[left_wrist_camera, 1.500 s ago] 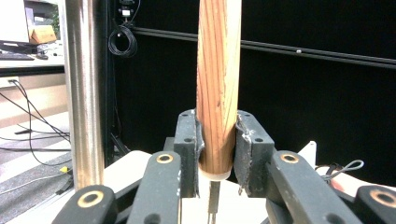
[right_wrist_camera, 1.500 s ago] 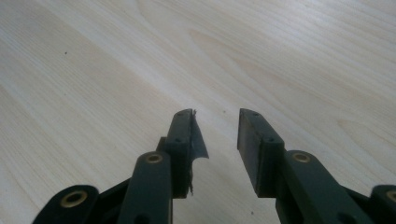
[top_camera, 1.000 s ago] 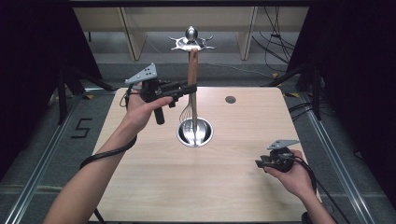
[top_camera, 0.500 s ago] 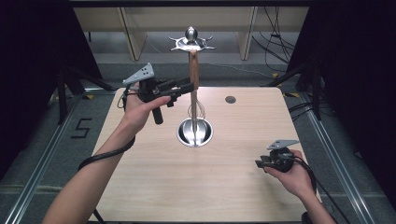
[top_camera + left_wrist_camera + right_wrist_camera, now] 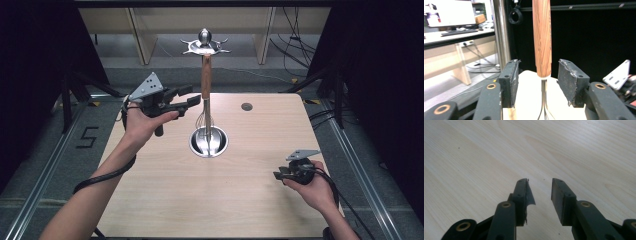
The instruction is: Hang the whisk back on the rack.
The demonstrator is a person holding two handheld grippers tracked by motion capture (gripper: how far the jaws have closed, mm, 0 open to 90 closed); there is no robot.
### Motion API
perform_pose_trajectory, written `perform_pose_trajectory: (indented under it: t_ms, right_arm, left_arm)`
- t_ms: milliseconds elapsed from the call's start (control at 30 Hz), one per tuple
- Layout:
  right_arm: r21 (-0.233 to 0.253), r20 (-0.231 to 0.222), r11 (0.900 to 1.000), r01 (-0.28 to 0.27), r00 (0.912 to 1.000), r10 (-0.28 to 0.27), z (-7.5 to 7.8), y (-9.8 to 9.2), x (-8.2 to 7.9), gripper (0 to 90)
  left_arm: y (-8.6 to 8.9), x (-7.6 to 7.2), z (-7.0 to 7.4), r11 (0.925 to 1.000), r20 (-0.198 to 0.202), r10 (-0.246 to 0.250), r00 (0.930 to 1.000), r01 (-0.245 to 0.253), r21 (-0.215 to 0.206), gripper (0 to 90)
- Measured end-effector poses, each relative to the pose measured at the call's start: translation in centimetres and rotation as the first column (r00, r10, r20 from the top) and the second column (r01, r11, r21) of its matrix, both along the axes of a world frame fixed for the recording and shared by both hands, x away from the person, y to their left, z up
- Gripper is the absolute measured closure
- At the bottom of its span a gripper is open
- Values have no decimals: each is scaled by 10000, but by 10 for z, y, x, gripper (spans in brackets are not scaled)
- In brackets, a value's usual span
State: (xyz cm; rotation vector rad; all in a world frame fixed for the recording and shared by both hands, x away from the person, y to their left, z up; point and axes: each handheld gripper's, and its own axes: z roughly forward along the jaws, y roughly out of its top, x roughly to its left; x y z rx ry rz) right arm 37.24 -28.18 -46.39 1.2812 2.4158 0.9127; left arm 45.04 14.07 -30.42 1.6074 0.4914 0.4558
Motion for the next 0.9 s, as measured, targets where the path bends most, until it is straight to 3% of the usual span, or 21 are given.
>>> perform_pose_trajectory:
  t_ms: [100, 167, 267, 300, 467, 567, 600, 633, 667, 700, 733, 867, 900]
  right_arm:
    - [21, -59, 10000, 91, 9999, -91, 0, 1, -1, 663]
    - [-129, 244, 9999, -108, 9996, 111, -1, -1, 1, 662]
    - [-123, 249, 9999, -81, 9997, 84, -1, -1, 1, 659]
    - [-73, -5, 10000, 44, 10000, -44, 0, -1, -1, 657]
    - [-113, 73, 9999, -50, 10000, 51, -1, -1, 0, 638]
    - [81, -171, 9997, 242, 9996, -241, 1, 0, -2, 626]
    - [-87, -385, 9998, 159, 9991, -162, 3, -1, -2, 619]
    - [131, -81, 9997, 217, 9997, -216, 0, 0, -1, 609]
    - [182, -56, 9995, 252, 9997, -251, -1, 0, -1, 602]
    - [163, -103, 9995, 264, 9996, -263, 0, 0, -1, 599]
    - [-12, 144, 10000, 61, 9999, -61, -2, -1, 0, 595]
    - [68, 164, 10000, 66, 9998, -67, -2, 0, 0, 579]
    - [223, -42, 9995, 231, 9997, -230, -1, 0, -1, 578]
  left_arm:
    - [3, -5, 0, 9996, 71, 153, 9999, -154, 226, 472]
    - [4, -8, -1, 9992, 25, 250, 9997, -251, 300, 450]
    - [7, -14, -1, 9979, 6, 419, 9991, -418, 498, 416]
    - [7, -17, -1, 9974, 10, 494, 9988, -494, 533, 406]
    - [13, -30, -4, 9944, -104, 797, 9968, -788, 702, 354]
    - [19, -39, -8, 9897, -108, 1140, 9934, -1126, 881, 316]
    - [22, -43, -10, 9857, -3, 1361, 9907, -1353, 1009, 303]
    - [24, -46, -11, 9842, -3, 1434, 9897, -1426, 1052, 293]
    - [26, -48, -14, 9830, -50, 1506, 9886, -1492, 1075, 287]
    - [28, -51, -16, 9816, -83, 1585, 9873, -1566, 1096, 285]
    - [31, -55, -19, 9794, -68, 1664, 9860, -1645, 1170, 285]
    - [40, -66, -29, 9708, -21, 1944, 9809, -1921, 1438, 280]
    - [42, -68, -32, 9685, -2, 2013, 9795, -1990, 1495, 279]
